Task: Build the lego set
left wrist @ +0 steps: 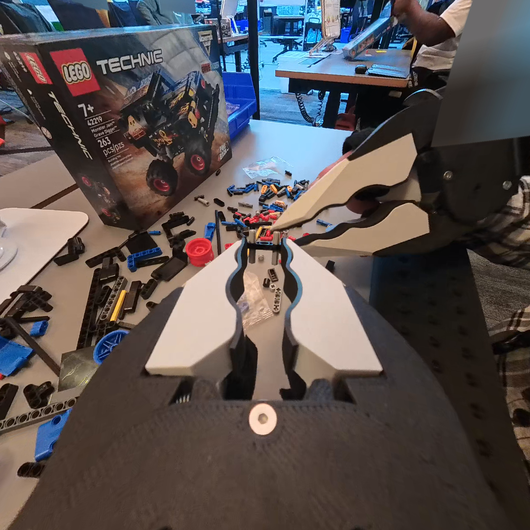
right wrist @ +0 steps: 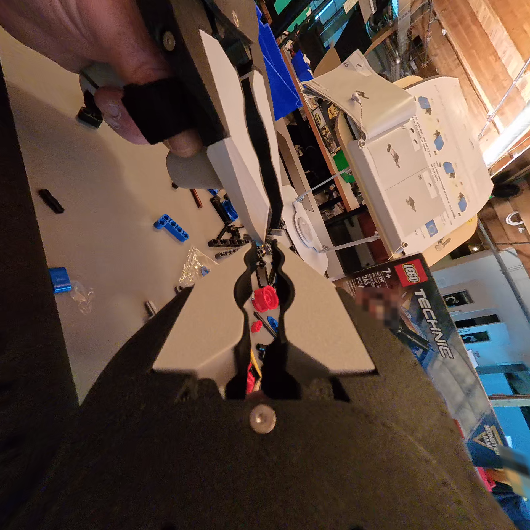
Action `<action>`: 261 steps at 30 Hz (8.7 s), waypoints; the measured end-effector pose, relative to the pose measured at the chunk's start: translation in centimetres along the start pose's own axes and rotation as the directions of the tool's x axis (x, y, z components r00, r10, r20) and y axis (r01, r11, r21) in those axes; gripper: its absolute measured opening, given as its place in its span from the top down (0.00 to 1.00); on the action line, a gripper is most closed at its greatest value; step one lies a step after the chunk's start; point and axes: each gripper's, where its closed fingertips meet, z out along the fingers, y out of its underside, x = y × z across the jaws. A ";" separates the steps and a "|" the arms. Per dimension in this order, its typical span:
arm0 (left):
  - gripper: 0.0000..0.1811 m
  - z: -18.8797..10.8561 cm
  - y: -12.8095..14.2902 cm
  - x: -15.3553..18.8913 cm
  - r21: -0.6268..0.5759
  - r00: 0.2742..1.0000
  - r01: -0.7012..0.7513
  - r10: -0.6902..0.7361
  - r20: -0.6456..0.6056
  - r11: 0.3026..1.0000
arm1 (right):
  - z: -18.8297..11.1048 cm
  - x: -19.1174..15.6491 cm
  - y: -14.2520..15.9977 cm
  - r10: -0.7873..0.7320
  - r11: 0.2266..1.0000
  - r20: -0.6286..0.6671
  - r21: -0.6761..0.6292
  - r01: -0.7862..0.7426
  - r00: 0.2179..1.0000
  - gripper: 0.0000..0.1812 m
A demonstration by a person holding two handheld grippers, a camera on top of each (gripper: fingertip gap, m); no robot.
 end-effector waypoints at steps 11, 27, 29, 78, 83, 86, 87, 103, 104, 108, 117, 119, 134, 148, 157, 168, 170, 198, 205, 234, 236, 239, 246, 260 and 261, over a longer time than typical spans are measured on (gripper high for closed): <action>0.89 -0.1 -0.3 -0.4 0.008 1.000 0.001 -0.001 0.012 1.000 | 0.2 0.2 -0.1 -0.021 1.000 -0.032 -0.006 0.021 0.999 0.96; 0.87 -0.1 0.1 1.3 0.001 0.951 0.216 -0.210 -0.225 0.976 | -0.7 -0.4 -0.7 0.003 0.996 0.039 0.088 -0.007 0.999 0.95; 0.87 -0.1 0.2 1.5 -0.006 0.951 0.212 -0.207 -0.229 0.977 | -0.7 -0.2 -0.3 0.001 0.996 0.048 0.093 -0.005 0.999 0.95; 0.80 -1.5 -1.9 2.0 0.040 0.787 0.459 -0.386 -0.481 0.888 | -2.0 2.7 -1.8 0.227 0.935 0.051 0.267 -0.233 0.972 1.00; 0.83 -1.5 -2.8 2.4 0.085 0.783 0.468 -0.368 -0.501 0.880 | -2.1 2.6 -2.4 0.241 0.924 0.055 0.294 -0.246 0.969 1.00; 0.86 -1.6 -3.4 2.9 0.107 0.773 0.472 -0.352 -0.528 0.875 | -2.1 2.5 -2.5 0.255 0.916 0.070 0.303 -0.264 0.964 0.99; 0.88 -1.6 -3.5 3.0 0.114 0.775 0.468 -0.345 -0.529 0.876 | -2.1 2.5 -2.5 0.259 0.915 0.070 0.301 -0.268 0.963 0.99; 0.95 -1.6 -2.9 3.0 0.110 0.867 0.296 -0.219 -0.449 0.949 | -2.1 1.1 -1.9 0.179 0.947 0.110 0.252 -0.201 0.978 0.96; 0.96 -1.6 -2.9 2.8 0.107 0.873 0.288 -0.215 -0.438 0.952 | -2.1 1.1 -1.8 0.168 0.951 0.111 0.243 -0.190 0.980 0.96; 0.97 -2.1 -3.0 1.7 0.112 0.888 0.290 -0.224 -0.401 0.950 | -2.2 1.1 -1.0 0.141 0.966 0.115 0.201 -0.162 0.983 0.95; 0.97 -1.7 -0.1 1.7 -0.078 0.954 -0.252 0.234 -0.188 0.965 | -2.0 1.7 -1.0 0.216 0.960 0.181 0.140 -0.243 0.960 0.87; 0.97 -1.6 0.6 2.0 -0.130 0.914 -0.392 0.370 -0.167 0.911 | -1.8 0.8 -1.0 0.185 0.970 0.230 0.112 -0.215 0.955 0.88; 0.96 -3.5 -1.8 0.2 -0.023 0.902 -0.432 0.431 -0.032 0.902 | -2.0 2.1 -3.0 0.289 0.923 0.209 0.197 -0.330 0.934 0.96; 0.96 -4.1 -3.6 -0.7 0.157 0.985 -0.148 0.160 -0.068 0.977 | -2.1 5.0 -4.3 0.565 0.697 0.287 0.334 -0.634 0.773 0.96; 0.99 -4.1 -3.9 -1.1 0.193 0.993 -0.069 0.087 -0.085 0.979 | -2.0 4.7 -4.1 0.607 0.636 0.337 0.337 -0.694 0.720 0.96; 0.92 -3.5 -4.1 -0.8 0.212 0.994 -0.032 0.053 -0.093 0.977 | -1.8 4.5 -3.8 0.649 0.559 0.414 0.311 -0.769 0.639 0.96; 0.93 -3.6 -4.3 -0.6 0.220 0.993 -0.041 0.064 -0.097 0.975 | -1.7 4.1 -3.8 0.643 0.557 0.443 0.289 -0.779 0.625 0.96; 0.98 -2.2 -1.0 -1.5 -0.066 0.990 -0.143 0.143 -0.003 0.988 | 0.6 2.4 -1.6 -0.075 0.997 -0.077 0.017 0.076 0.994 0.89; 0.99 -2.0 -0.5 -1.3 -0.071 0.985 -0.172 0.173 0.000 0.982 | 0.7 2.1 -1.2 -0.072 0.997 -0.062 0.014 0.073 0.995 0.92; 1.00 -1.0 1.6 -1.6 -0.208 0.941 -0.317 0.334 0.049 0.925 | 1.3 0.8 -0.1 -0.096 0.995 -0.040 -0.026 0.095 0.995 0.98; 1.00 -1.0 1.8 -1.6 -0.223 0.939 -0.324 0.342 0.047 0.920 | 1.4 0.7 0.1 -0.090 0.995 -0.032 -0.034 0.088 0.995 0.97; 0.99 -0.9 2.2 -1.5 -0.239 0.947 -0.306 0.321 0.025 0.922 | 1.6 0.3 0.5 -0.110 0.993 -0.023 -0.050 0.109 0.994 0.96; 1.00 -0.7 2.8 -1.5 -0.265 0.937 -0.328 0.348 0.031 0.907 | 1.7 -0.4 0.9 -0.129 0.989 -0.014 -0.070 0.127 0.992 0.97; 1.00 -0.3 2.7 -0.7 -0.279 0.908 -0.398 0.418 0.015 0.874 | 2.1 -0.7 2.6 -0.186 0.970 -0.034 -0.168 0.178 0.982 1.00; 1.00 -0.4 2.8 -0.6 -0.278 0.917 -0.384 0.398 -0.006 0.880 | 2.0 -0.7 2.5 -0.142 0.979 -0.026 -0.150 0.136 0.990 1.00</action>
